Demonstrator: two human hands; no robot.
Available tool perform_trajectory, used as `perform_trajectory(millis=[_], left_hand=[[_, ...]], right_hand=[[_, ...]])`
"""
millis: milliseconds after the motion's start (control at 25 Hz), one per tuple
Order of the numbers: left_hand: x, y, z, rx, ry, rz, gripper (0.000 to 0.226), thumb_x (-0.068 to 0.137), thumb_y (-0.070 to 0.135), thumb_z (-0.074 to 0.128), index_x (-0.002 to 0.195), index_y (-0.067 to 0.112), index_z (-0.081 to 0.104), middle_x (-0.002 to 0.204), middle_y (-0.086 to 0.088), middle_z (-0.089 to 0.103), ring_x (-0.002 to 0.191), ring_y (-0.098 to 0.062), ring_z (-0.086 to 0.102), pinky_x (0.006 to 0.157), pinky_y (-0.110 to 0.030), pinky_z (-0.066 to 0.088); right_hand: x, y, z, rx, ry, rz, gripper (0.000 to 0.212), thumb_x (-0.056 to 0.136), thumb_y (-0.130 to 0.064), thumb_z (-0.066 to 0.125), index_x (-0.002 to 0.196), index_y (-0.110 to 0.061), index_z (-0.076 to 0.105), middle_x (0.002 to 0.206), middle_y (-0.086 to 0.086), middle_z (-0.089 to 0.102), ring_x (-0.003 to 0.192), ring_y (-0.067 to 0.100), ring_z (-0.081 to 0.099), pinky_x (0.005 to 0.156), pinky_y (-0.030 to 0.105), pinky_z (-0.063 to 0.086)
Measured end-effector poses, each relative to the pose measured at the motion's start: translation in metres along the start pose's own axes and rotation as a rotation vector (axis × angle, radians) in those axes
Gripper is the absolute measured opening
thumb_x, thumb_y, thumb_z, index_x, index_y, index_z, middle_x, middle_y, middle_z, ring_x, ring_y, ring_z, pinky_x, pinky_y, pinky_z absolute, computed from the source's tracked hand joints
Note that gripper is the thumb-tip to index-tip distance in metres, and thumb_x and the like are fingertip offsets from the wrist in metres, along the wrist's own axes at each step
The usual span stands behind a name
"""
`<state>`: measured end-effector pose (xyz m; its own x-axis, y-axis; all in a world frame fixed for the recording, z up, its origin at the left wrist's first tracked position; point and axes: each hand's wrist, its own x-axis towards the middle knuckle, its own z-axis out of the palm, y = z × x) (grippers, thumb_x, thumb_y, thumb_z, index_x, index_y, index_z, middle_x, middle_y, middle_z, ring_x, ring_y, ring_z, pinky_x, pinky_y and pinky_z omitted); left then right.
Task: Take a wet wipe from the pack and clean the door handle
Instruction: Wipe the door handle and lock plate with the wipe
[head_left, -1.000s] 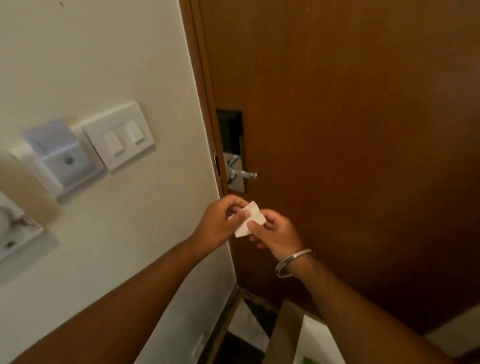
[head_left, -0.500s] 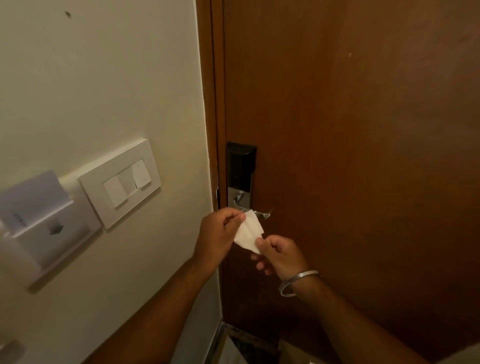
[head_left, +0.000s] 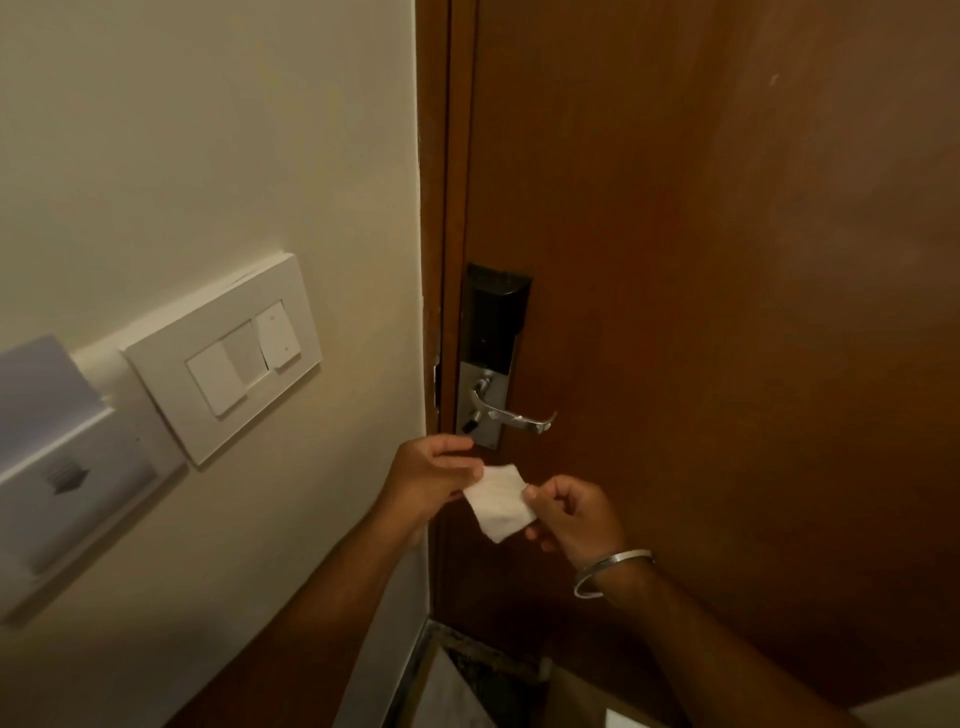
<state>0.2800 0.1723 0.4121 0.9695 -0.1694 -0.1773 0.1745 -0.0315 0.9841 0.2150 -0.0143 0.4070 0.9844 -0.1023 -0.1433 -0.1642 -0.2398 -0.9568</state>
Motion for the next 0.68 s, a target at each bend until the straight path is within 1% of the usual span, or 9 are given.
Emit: perform_trajectory(millis=[120,200,240,320,400,440,560,600,680], left_hand=[[0.003,0.013,0.002,-0.028,0.119,0.283,0.026,0.084,0.007,0.07,0.107,0.016,0.066,0.095,-0.005,0.073,0.082,-0.013,0.071,0.061,-0.018,0.054],[0.012,0.022,0.003,0.159,0.11,0.462,0.02,0.089,0.009,0.064,0.107,0.018,0.066,0.099,-0.002,0.07,0.087,-0.011,0.068,0.066,-0.019,0.054],[0.018,0.026,0.004,0.279,0.104,0.539,0.019,0.091,0.01,0.061,0.107,0.019,0.066,0.102,0.001,0.068,0.091,-0.009,0.065,0.07,-0.019,0.053],[0.033,0.036,0.007,0.437,0.127,0.663,0.02,0.093,0.009,0.058,0.104,0.023,0.065,0.102,0.007,0.064,0.094,-0.002,0.059,0.078,-0.013,0.047],[0.05,0.045,0.013,0.484,0.177,0.757,0.024,0.091,0.004,0.057,0.099,0.025,0.066,0.097,0.011,0.061,0.092,0.001,0.057,0.078,-0.011,0.044],[0.06,0.047,0.016,0.496,0.196,0.779,0.024,0.09,0.001,0.058,0.096,0.023,0.066,0.096,0.009,0.061,0.091,-0.001,0.057,0.078,-0.014,0.045],[0.085,0.05,0.023,0.533,0.204,0.792,0.015,0.089,0.001,0.058,0.092,0.012,0.069,0.099,-0.005,0.065,0.09,-0.014,0.06,0.077,-0.027,0.051],[0.09,0.051,0.023,0.58,0.193,0.835,0.012,0.09,0.007,0.057,0.092,0.01,0.069,0.1,-0.008,0.065,0.089,-0.016,0.06,0.077,-0.026,0.051],[0.096,0.047,0.018,0.828,0.178,1.009,0.022,0.086,0.026,0.054,0.092,0.01,0.069,0.098,-0.01,0.065,0.086,-0.019,0.059,0.073,-0.023,0.046]], right_hand=[[-0.002,0.003,0.001,-0.312,-0.125,0.064,0.024,0.093,-0.031,0.064,0.072,-0.019,0.06,0.068,-0.003,0.065,0.054,0.008,0.058,0.049,0.019,0.041],[0.004,-0.011,-0.012,-0.631,-0.043,-0.042,0.022,0.093,-0.042,0.059,0.078,-0.026,0.06,0.072,-0.009,0.06,0.064,0.009,0.057,0.056,0.021,0.042],[0.008,-0.024,-0.024,-0.748,0.047,-0.139,0.02,0.094,-0.045,0.055,0.085,-0.028,0.061,0.079,-0.01,0.061,0.074,0.011,0.06,0.063,0.024,0.046],[0.022,-0.057,-0.054,-1.047,0.289,-0.442,0.026,0.093,-0.045,0.053,0.105,-0.026,0.064,0.111,-0.002,0.067,0.103,0.023,0.066,0.084,0.032,0.053],[0.044,-0.094,-0.084,-1.357,0.498,-0.774,0.043,0.087,-0.041,0.059,0.123,-0.019,0.063,0.142,0.014,0.056,0.129,0.037,0.055,0.105,0.048,0.045],[0.056,-0.114,-0.097,-1.479,0.543,-0.9,0.051,0.084,-0.04,0.062,0.129,-0.016,0.061,0.149,0.019,0.048,0.134,0.04,0.049,0.109,0.052,0.039],[0.088,-0.161,-0.122,-1.832,0.517,-1.022,0.065,0.086,-0.044,0.059,0.144,-0.017,0.05,0.158,0.02,0.035,0.143,0.042,0.037,0.116,0.054,0.029],[0.096,-0.169,-0.126,-1.928,0.485,-1.028,0.068,0.087,-0.046,0.056,0.148,-0.019,0.046,0.16,0.019,0.031,0.146,0.041,0.034,0.118,0.053,0.026],[0.11,-0.175,-0.131,-2.024,0.427,-1.061,0.073,0.087,-0.052,0.054,0.152,-0.019,0.041,0.162,0.018,0.027,0.148,0.04,0.029,0.12,0.052,0.023]])
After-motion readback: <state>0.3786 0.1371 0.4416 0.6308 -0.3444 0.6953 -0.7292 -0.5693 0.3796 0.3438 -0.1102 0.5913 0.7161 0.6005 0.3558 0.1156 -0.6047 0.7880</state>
